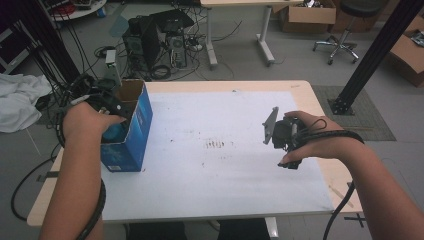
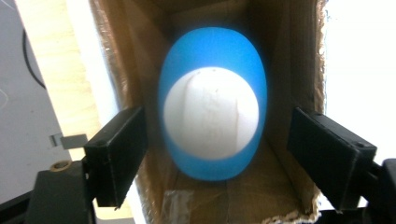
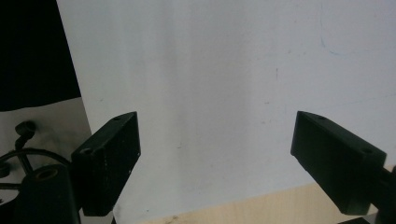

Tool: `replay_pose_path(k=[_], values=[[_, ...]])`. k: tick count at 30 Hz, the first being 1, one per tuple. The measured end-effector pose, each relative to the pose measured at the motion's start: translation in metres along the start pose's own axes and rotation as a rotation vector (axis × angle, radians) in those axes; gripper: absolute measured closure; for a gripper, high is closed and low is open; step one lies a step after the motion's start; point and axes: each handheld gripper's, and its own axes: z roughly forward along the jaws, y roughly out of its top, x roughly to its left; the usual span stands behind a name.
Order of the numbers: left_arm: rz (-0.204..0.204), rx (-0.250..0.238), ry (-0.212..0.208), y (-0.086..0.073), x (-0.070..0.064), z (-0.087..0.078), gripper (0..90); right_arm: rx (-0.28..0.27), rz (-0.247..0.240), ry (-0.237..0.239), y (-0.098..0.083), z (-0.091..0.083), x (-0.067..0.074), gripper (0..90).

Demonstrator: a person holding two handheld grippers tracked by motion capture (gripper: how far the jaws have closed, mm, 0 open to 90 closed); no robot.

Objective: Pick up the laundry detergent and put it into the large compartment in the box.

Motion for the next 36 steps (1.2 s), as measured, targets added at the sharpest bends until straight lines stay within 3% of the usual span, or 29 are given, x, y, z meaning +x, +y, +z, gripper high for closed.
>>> replay_pose_path(k=[16, 29, 36], values=[[0.036, -0.032, 0.028, -0.005, -0.002, -0.018, 15.2, 0.001, -0.006, -0.007, 0.002, -0.004, 0.002, 16.0], [0.128, -0.038, 0.041, -0.005, -0.025, -0.035, 6.0, 0.004, -0.005, -0.009, 0.002, -0.005, 0.003, 16.0], [0.157, -0.025, 0.046, -0.005, -0.033, -0.041, 0.4, 0.005, -0.005, -0.011, 0.003, -0.006, 0.003, 16.0]])
